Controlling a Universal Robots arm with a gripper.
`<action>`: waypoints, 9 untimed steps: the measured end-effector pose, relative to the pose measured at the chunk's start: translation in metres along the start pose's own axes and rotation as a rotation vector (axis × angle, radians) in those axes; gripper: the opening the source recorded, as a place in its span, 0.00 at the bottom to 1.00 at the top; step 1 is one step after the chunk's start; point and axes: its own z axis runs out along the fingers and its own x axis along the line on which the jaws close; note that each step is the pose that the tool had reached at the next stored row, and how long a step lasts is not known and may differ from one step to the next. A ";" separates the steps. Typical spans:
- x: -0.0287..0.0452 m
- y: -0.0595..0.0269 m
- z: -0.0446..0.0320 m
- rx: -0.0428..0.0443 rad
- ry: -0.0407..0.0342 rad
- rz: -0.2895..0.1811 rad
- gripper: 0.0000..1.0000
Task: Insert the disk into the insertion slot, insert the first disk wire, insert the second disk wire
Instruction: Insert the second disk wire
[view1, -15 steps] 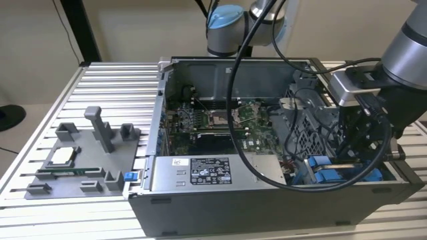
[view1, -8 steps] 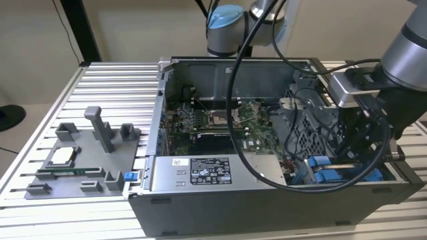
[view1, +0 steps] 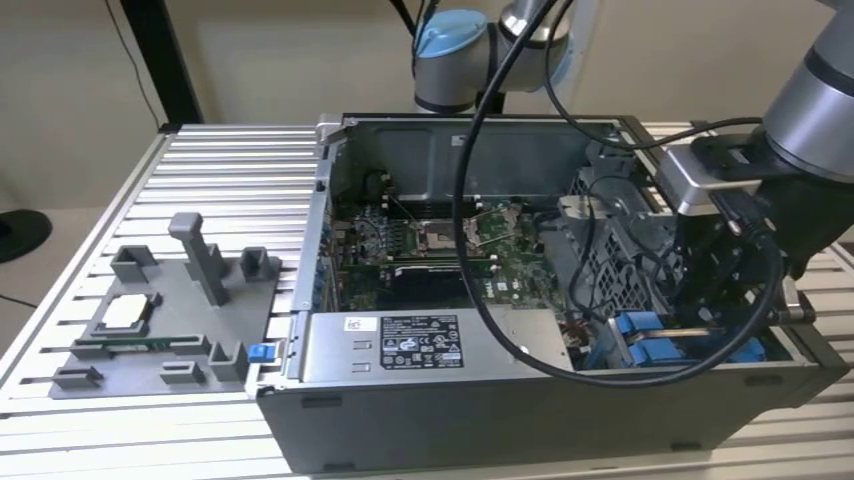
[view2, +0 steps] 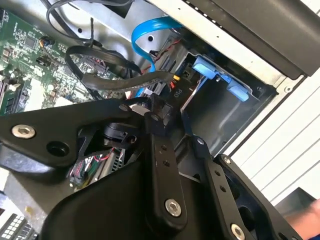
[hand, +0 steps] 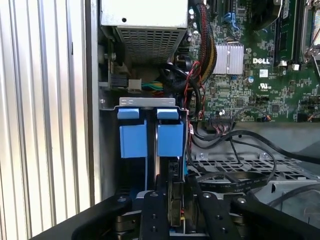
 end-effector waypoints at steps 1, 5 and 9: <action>-0.0001 0.0000 -0.0013 0.0000 0.0002 0.000 1.00; -0.0005 -0.0002 -0.0073 0.0000 0.0000 0.000 1.00; -0.0011 -0.0004 -0.0150 0.0000 0.0001 0.000 1.00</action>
